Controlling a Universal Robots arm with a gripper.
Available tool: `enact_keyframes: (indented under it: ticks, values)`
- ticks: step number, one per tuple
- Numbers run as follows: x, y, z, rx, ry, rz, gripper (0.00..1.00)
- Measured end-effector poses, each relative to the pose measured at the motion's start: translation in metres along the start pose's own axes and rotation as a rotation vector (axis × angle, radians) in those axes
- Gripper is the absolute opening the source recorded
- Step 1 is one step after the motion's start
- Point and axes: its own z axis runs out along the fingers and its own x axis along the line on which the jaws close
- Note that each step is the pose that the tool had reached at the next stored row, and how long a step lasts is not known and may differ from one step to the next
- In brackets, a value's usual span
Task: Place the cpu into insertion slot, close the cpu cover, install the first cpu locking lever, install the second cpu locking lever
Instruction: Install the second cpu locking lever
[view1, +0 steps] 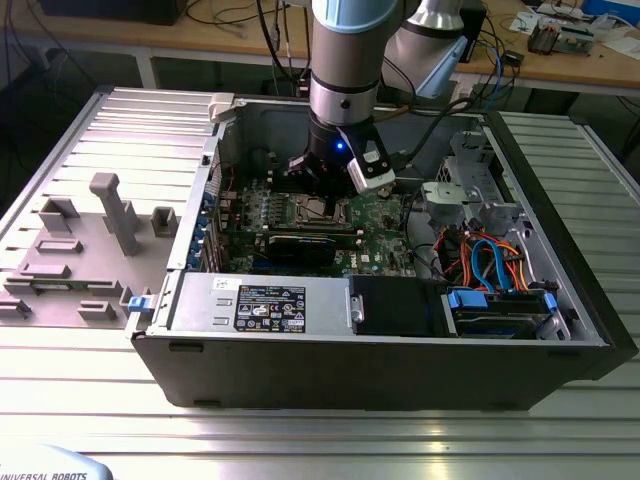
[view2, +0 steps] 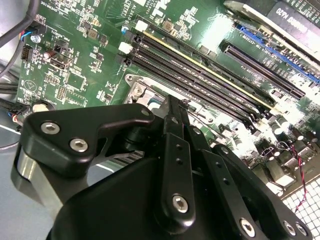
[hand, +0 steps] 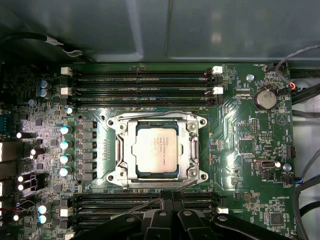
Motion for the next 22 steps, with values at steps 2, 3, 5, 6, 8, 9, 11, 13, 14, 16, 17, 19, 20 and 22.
enact_keyframes:
  ticks: [2,3,5,6,8,9,11,13,14,16,17,19,20,22]
  values:
    - [0.0,0.0,0.0,0.0,0.0001,0.0,0.11]
    - [0.0,0.0,0.0,-0.0001,0.0,0.0,0.11]
    - [0.0,0.0,0.0,-0.0002,0.0,0.0,0.11]
    - [0.0,0.0,0.0,-0.0001,0.0001,0.0,0.11]
    - [0.0,-0.0001,-0.0001,-0.0026,0.0002,0.0,0.11]
    - [0.0,-0.0002,-0.0001,-0.0056,0.0003,0.0,0.11]
    - [0.0,-0.0003,-0.0001,-0.0173,0.0023,0.0,0.11]
    - [0.0,-0.001,-0.0001,-0.0276,0.0054,0.001,0.11]
    - [0.0,-0.0019,-0.0001,-0.0329,0.0069,0.001,0.11]
    - [-0.0001,-0.0046,-0.0003,-0.0453,0.0092,0.001,0.11]
    - [-0.0001,-0.006,-0.0003,-0.053,0.0107,0.001,0.11]
    - [-0.0001,-0.0101,-0.0005,-0.0927,0.0157,0.002,0.11]
    - [-0.0001,-0.0121,-0.0006,-0.1112,0.0173,0.003,0.11]
    - [-0.0002,-0.0165,-0.0009,-0.1357,0.0197,0.003,0.11]
